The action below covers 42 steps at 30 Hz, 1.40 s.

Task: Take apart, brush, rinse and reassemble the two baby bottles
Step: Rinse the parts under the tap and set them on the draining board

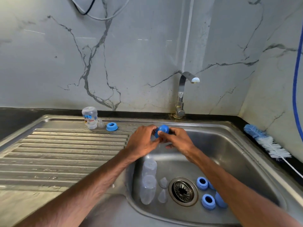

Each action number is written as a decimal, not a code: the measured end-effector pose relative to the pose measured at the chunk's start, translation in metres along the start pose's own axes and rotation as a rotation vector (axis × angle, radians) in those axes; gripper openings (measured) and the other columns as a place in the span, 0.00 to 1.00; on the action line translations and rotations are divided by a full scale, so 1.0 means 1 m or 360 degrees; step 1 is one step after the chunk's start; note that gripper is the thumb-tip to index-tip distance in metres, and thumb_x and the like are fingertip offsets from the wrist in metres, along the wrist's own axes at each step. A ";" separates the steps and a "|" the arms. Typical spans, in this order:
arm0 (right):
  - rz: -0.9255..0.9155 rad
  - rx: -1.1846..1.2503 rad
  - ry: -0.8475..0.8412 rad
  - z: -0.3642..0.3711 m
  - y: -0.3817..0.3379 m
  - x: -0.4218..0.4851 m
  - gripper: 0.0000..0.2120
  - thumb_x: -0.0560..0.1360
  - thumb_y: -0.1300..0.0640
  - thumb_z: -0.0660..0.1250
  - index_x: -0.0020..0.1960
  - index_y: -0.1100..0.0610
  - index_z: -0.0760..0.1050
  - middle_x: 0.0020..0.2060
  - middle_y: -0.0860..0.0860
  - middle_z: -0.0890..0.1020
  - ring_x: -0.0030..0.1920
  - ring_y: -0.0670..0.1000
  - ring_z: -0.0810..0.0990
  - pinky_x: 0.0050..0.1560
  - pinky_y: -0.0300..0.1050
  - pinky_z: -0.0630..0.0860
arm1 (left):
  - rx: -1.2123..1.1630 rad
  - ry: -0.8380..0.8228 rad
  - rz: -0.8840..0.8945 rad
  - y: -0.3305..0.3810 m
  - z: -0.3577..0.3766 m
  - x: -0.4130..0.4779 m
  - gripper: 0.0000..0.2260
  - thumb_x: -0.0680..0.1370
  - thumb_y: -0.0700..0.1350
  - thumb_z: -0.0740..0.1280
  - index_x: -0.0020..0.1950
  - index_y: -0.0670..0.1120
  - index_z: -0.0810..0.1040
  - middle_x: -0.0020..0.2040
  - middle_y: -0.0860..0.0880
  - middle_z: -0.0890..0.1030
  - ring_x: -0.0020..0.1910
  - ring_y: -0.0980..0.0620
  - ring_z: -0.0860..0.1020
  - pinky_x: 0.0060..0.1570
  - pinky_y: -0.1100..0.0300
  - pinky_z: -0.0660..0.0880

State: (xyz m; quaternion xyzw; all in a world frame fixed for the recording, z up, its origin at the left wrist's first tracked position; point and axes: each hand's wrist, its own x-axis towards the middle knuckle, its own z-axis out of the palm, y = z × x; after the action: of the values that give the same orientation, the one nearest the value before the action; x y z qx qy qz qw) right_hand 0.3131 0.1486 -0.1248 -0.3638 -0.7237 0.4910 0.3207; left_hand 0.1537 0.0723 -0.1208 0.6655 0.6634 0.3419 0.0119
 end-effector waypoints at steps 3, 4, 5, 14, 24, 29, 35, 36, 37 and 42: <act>-0.0147 -0.0161 0.0247 0.011 -0.016 0.002 0.20 0.77 0.48 0.75 0.65 0.57 0.80 0.54 0.53 0.85 0.53 0.52 0.85 0.55 0.52 0.84 | 0.0078 -0.0070 0.0061 -0.018 -0.020 -0.011 0.21 0.76 0.54 0.75 0.64 0.45 0.79 0.57 0.49 0.84 0.57 0.50 0.82 0.58 0.50 0.78; -0.0213 -0.0210 0.0325 0.013 -0.018 0.003 0.19 0.77 0.47 0.75 0.63 0.56 0.80 0.53 0.52 0.86 0.52 0.51 0.85 0.53 0.49 0.83 | 0.0131 -0.0040 0.0042 -0.026 -0.027 -0.016 0.20 0.76 0.52 0.74 0.65 0.45 0.78 0.59 0.48 0.83 0.59 0.50 0.81 0.60 0.50 0.77; -0.0251 -0.0276 0.0350 0.014 -0.019 0.004 0.18 0.77 0.47 0.75 0.62 0.55 0.80 0.52 0.51 0.86 0.50 0.49 0.85 0.51 0.45 0.83 | 0.0166 0.0014 0.0006 -0.034 -0.034 -0.021 0.19 0.77 0.50 0.73 0.65 0.45 0.78 0.60 0.49 0.83 0.60 0.50 0.80 0.61 0.50 0.77; -0.0344 -0.0721 0.0202 0.077 -0.031 0.055 0.20 0.76 0.44 0.75 0.63 0.53 0.81 0.53 0.49 0.85 0.46 0.43 0.79 0.41 0.30 0.70 | 0.0385 0.0400 -0.0549 -0.071 -0.065 -0.044 0.09 0.76 0.41 0.67 0.54 0.51 0.80 0.51 0.53 0.81 0.52 0.51 0.80 0.45 0.58 0.70; -0.0327 -0.1043 0.0135 0.141 -0.032 0.111 0.22 0.74 0.50 0.77 0.63 0.56 0.77 0.58 0.54 0.81 0.56 0.51 0.79 0.58 0.48 0.79 | 0.0549 0.0376 -0.0793 -0.073 -0.062 -0.042 0.10 0.79 0.43 0.69 0.60 0.45 0.81 0.55 0.47 0.82 0.55 0.50 0.78 0.49 0.58 0.73; -0.0335 -0.1012 0.0157 0.156 -0.034 0.120 0.21 0.74 0.52 0.77 0.63 0.57 0.76 0.59 0.54 0.81 0.55 0.51 0.79 0.57 0.49 0.80 | 0.0541 0.0370 -0.0823 -0.077 -0.059 -0.040 0.10 0.78 0.45 0.71 0.59 0.45 0.80 0.54 0.47 0.81 0.55 0.49 0.77 0.54 0.56 0.77; -0.0257 -0.1066 0.0162 0.149 -0.040 0.109 0.32 0.75 0.48 0.77 0.73 0.58 0.71 0.67 0.55 0.77 0.65 0.53 0.77 0.65 0.50 0.77 | 0.0528 0.0392 -0.0739 -0.075 -0.055 -0.040 0.11 0.77 0.45 0.73 0.57 0.45 0.80 0.54 0.47 0.81 0.57 0.49 0.76 0.56 0.54 0.79; -0.0255 -0.1065 0.0179 0.143 -0.043 0.102 0.32 0.75 0.47 0.77 0.73 0.57 0.71 0.67 0.54 0.78 0.65 0.53 0.77 0.65 0.50 0.77 | 0.0519 0.0392 -0.0715 -0.074 -0.056 -0.040 0.10 0.77 0.45 0.73 0.57 0.45 0.80 0.53 0.47 0.81 0.56 0.50 0.76 0.55 0.54 0.79; -0.0273 -0.1055 0.0203 0.135 -0.047 0.094 0.30 0.75 0.48 0.77 0.72 0.57 0.72 0.66 0.53 0.79 0.64 0.52 0.78 0.63 0.48 0.78 | 0.0507 0.0391 -0.0686 -0.071 -0.055 -0.040 0.09 0.77 0.44 0.72 0.56 0.45 0.81 0.52 0.47 0.82 0.55 0.50 0.76 0.54 0.55 0.79; -0.0682 -0.0917 0.0549 0.081 -0.061 0.038 0.10 0.78 0.57 0.72 0.59 0.55 0.80 0.49 0.47 0.83 0.46 0.44 0.81 0.46 0.37 0.78 | 0.0438 0.0362 -0.0509 -0.052 -0.053 -0.041 0.05 0.77 0.41 0.72 0.53 0.45 0.81 0.47 0.50 0.83 0.50 0.52 0.79 0.51 0.57 0.80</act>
State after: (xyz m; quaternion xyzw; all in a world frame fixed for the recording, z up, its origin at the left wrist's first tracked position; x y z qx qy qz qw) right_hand 0.2132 0.1260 -0.0881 -0.3568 -0.8268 0.1215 0.4175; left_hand 0.0881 0.0192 -0.1224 0.5044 0.7979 0.3147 -0.0996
